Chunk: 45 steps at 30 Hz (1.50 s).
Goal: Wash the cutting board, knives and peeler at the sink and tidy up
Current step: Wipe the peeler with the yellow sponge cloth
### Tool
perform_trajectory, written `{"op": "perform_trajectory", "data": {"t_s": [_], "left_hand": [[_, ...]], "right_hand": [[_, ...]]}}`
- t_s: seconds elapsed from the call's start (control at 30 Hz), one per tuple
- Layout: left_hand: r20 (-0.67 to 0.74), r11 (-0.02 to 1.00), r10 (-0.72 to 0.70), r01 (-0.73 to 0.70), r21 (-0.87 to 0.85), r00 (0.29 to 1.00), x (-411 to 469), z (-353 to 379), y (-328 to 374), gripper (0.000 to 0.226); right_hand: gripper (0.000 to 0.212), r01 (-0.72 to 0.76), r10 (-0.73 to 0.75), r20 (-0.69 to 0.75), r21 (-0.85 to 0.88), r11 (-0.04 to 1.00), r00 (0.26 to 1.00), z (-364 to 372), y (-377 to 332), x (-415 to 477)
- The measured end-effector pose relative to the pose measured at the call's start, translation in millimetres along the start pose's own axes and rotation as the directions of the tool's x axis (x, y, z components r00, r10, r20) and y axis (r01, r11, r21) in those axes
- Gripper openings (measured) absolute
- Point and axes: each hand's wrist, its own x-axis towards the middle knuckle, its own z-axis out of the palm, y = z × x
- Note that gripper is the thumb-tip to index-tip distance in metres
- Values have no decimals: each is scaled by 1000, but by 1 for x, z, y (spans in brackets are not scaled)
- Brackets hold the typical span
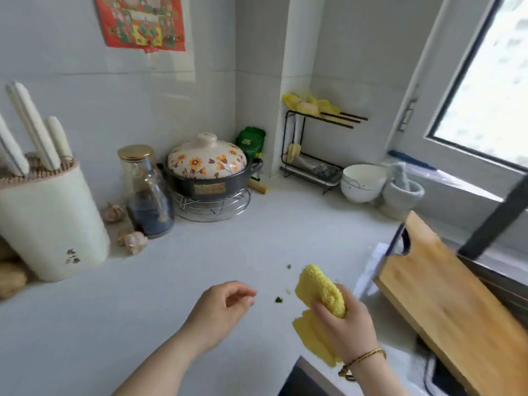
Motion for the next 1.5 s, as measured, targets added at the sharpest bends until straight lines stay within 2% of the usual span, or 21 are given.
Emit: {"op": "perform_trajectory", "data": {"t_s": [0.13,0.3,0.47,0.57,0.67,0.77,0.9,1.0,1.07,1.17,1.2,1.27,1.33,1.4,1.43,1.5], "left_hand": [[158,999,8,-13,30,987,7,61,17,29],[309,991,54,-90,104,950,8,140,55,26],[489,958,107,-221,181,865,0,226,92,22],[575,930,96,-279,240,813,-3,276,109,12],[653,875,70,-361,322,754,-6,311,118,20],[746,746,15,-504,435,665,-11,348,127,39],[795,638,-88,-579,508,601,-10,377,124,49],[786,590,-137,-588,553,603,-4,385,118,43],[774,601,-141,-567,563,618,-1,386,116,32],[796,574,-175,-597,560,579,6,387,117,10],[804,547,-184,-621,561,565,8,389,119,8],[820,518,-168,-659,545,547,12,390,126,21],[829,549,-127,-658,516,545,15,390,132,36],[827,650,-93,-596,472,554,20,384,138,37],[821,727,-91,-527,441,563,22,379,140,31],[784,902,-80,-290,319,615,27,368,145,21]], "right_hand": [[36,-69,63,-155,-39,997,986,-62,27,-19],[37,-133,109,-273,-69,989,956,-138,64,-44],[38,-199,153,-429,-64,978,890,-217,99,-69],[35,-258,197,-493,-58,964,848,-254,124,-82],[35,-304,235,-502,-59,951,832,-272,139,-88],[35,-349,287,-501,-33,937,817,-290,158,-91],[35,-389,336,-493,-5,921,802,-297,174,-95],[33,-401,351,-472,-5,916,809,-298,180,-92],[29,-413,353,-471,-25,911,808,-296,185,-91],[17,-437,355,-484,-63,897,799,-294,188,-89],[15,-447,359,-487,-75,891,796,-293,189,-88],[11,-464,366,-497,-85,882,786,-291,189,-87],[11,-474,376,-518,-65,878,768,-290,186,-87],[13,-479,398,-539,-12,878,742,-290,185,-87],[11,-491,415,-546,8,871,728,-290,185,-87],[10,-518,444,-555,28,855,703,-290,184,-85]]}}
